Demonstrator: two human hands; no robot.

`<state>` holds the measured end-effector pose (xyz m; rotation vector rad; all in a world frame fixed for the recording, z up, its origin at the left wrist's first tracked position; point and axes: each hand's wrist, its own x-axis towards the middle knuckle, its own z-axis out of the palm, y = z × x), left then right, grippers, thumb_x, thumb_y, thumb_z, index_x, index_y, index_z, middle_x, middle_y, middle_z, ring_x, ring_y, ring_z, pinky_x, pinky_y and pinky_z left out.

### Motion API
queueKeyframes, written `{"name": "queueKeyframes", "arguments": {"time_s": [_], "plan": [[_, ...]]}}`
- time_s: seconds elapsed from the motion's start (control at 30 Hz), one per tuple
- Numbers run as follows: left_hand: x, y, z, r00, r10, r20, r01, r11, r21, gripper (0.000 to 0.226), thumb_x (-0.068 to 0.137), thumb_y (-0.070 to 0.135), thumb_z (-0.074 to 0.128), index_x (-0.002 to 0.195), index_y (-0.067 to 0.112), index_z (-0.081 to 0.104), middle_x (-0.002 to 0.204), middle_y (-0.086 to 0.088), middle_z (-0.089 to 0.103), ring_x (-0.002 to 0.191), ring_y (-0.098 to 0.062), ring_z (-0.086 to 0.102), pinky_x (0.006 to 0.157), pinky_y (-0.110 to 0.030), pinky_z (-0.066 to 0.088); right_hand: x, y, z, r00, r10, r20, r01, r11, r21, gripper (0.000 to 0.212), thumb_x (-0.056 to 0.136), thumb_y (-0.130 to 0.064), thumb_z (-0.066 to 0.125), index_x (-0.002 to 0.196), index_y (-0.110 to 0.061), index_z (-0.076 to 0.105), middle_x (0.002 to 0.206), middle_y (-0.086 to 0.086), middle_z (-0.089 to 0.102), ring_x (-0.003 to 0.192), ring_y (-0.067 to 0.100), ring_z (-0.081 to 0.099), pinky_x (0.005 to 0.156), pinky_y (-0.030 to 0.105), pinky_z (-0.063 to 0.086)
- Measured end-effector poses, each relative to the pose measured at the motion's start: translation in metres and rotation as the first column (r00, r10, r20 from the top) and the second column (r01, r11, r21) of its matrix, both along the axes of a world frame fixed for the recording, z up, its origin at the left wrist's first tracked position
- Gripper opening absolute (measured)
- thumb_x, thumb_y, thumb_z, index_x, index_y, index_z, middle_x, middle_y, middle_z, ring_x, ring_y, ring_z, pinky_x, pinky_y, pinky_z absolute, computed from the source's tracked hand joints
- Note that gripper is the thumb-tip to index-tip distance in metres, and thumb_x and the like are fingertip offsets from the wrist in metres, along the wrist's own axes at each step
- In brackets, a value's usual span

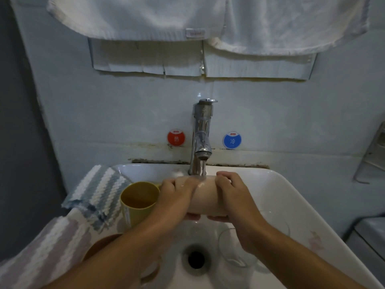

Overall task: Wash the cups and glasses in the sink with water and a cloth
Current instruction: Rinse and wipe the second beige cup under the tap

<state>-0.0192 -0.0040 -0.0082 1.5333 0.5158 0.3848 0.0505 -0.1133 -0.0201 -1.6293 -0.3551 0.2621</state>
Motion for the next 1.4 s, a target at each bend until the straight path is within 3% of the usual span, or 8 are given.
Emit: {"name": "queueKeyframes", "arguments": {"time_s": [0.13,0.23,0.5,0.63,0.77,0.97,1.2,1.4], "plan": [[0.004,0.005,-0.001,0.999,0.049,-0.003,-0.049,0.999,0.009,0.036,0.100,0.044,0.046,0.127,0.020,0.047,0.108,-0.011,0.055,0.088,-0.030,0.067,0.074,-0.045,0.062,-0.002,-0.001,0.000,0.994,0.095,-0.047,-0.095,0.995,-0.006,0.043,0.092,-0.037,0.063,0.129,-0.031,0.043,0.117,-0.003,0.048,0.098,0.020,0.056,0.065,0.032,0.062],[0.004,0.005,-0.004,0.999,0.047,0.010,-0.047,0.999,0.005,0.037,0.100,0.044,0.046,0.128,0.020,0.047,0.109,-0.009,0.054,0.090,-0.029,0.066,0.074,-0.045,0.062,0.000,-0.001,0.002,0.998,0.048,-0.046,-0.048,0.999,0.000,0.029,0.099,-0.034,0.054,0.126,-0.030,0.047,0.115,-0.002,0.048,0.095,0.020,0.056,0.060,0.031,0.061],[0.008,0.001,-0.003,0.997,-0.007,-0.075,0.014,0.996,0.091,0.061,0.076,0.039,0.079,0.124,0.027,0.044,0.104,0.003,0.051,0.090,-0.019,0.060,0.057,-0.026,0.059,-0.001,0.000,0.000,1.000,0.003,-0.001,-0.003,0.999,-0.039,0.025,0.103,-0.032,0.046,0.127,-0.029,0.048,0.114,-0.003,0.050,0.098,0.017,0.053,0.070,0.036,0.062],[0.003,0.000,-0.001,0.994,-0.103,-0.025,0.105,0.992,0.076,0.067,0.085,0.035,0.072,0.139,0.034,0.034,0.117,0.002,0.048,0.098,-0.021,0.058,0.073,-0.034,0.062,-0.001,0.000,0.003,0.998,-0.004,-0.065,0.005,1.000,0.019,0.044,0.092,-0.035,0.064,0.129,-0.029,0.042,0.111,-0.002,0.050,0.098,0.019,0.055,0.069,0.034,0.061],[0.003,-0.004,0.003,0.992,-0.122,-0.025,0.123,0.991,0.055,0.069,0.088,0.026,0.068,0.144,0.039,0.030,0.130,-0.003,0.041,0.104,-0.027,0.056,0.082,-0.044,0.060,0.002,0.002,0.005,0.985,-0.100,-0.138,0.104,0.994,0.020,0.029,0.101,-0.031,0.051,0.128,-0.028,0.044,0.124,0.007,0.047,0.106,0.029,0.054,0.078,0.045,0.061],[-0.003,-0.005,0.007,0.993,-0.109,-0.043,0.111,0.993,0.036,0.060,0.099,0.038,0.048,0.149,0.050,0.017,0.141,-0.002,0.031,0.108,-0.027,0.051,0.070,-0.049,0.062,0.001,-0.002,0.002,0.987,-0.080,-0.138,0.091,0.993,0.074,0.024,0.102,-0.028,0.048,0.126,-0.029,0.046,0.118,0.002,0.046,0.095,0.021,0.052,0.076,0.045,0.061],[-0.004,-0.001,0.005,0.997,-0.076,0.030,0.075,0.996,0.037,0.061,0.087,0.040,0.067,0.140,0.034,0.037,0.128,-0.004,0.045,0.103,-0.025,0.058,0.072,-0.041,0.062,-0.004,0.001,0.001,0.998,-0.034,-0.060,0.039,0.995,0.088,0.051,0.086,-0.035,0.071,0.127,-0.035,0.041,0.114,-0.002,0.049,0.102,0.022,0.055,0.074,0.038,0.061],[-0.001,-0.003,0.003,0.998,-0.045,0.038,0.048,0.995,-0.082,0.038,0.096,0.033,0.056,0.132,0.023,0.046,0.118,-0.007,0.046,0.100,-0.027,0.057,0.074,-0.048,0.061,0.002,0.005,0.001,0.988,-0.140,-0.058,0.140,0.990,0.007,0.024,0.101,-0.034,0.049,0.125,-0.036,0.045,0.126,0.004,0.045,0.109,0.027,0.052,0.083,0.047,0.060]]}}
